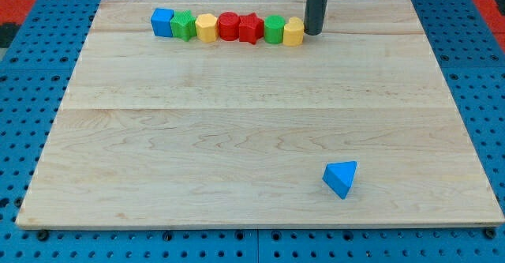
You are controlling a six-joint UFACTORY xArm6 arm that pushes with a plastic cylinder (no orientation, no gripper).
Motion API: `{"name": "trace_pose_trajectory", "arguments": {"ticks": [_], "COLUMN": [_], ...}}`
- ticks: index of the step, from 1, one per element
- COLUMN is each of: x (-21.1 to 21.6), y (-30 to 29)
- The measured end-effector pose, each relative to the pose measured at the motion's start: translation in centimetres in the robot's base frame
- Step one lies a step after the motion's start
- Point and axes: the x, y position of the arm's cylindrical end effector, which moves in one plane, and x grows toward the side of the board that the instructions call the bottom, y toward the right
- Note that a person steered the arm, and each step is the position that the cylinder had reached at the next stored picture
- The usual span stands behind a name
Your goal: Push the heart and triangle close to the green circle
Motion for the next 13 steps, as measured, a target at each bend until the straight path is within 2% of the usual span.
{"name": "trace_pose_trajectory", "arguments": {"ticks": [1, 2, 3, 4, 5, 6, 8, 9, 10, 11, 12, 13], "x": [4.4, 17.9, 29.8, 30.7, 25.4, 24.6, 28.3, 31.7, 30.7, 23.1, 18.6, 17.7], "y": [9.4, 14.4, 15.4, 8.2, 0.9, -5.3, 5.9, 2.6, -4.3, -4.0, -4.2, -5.2]}}
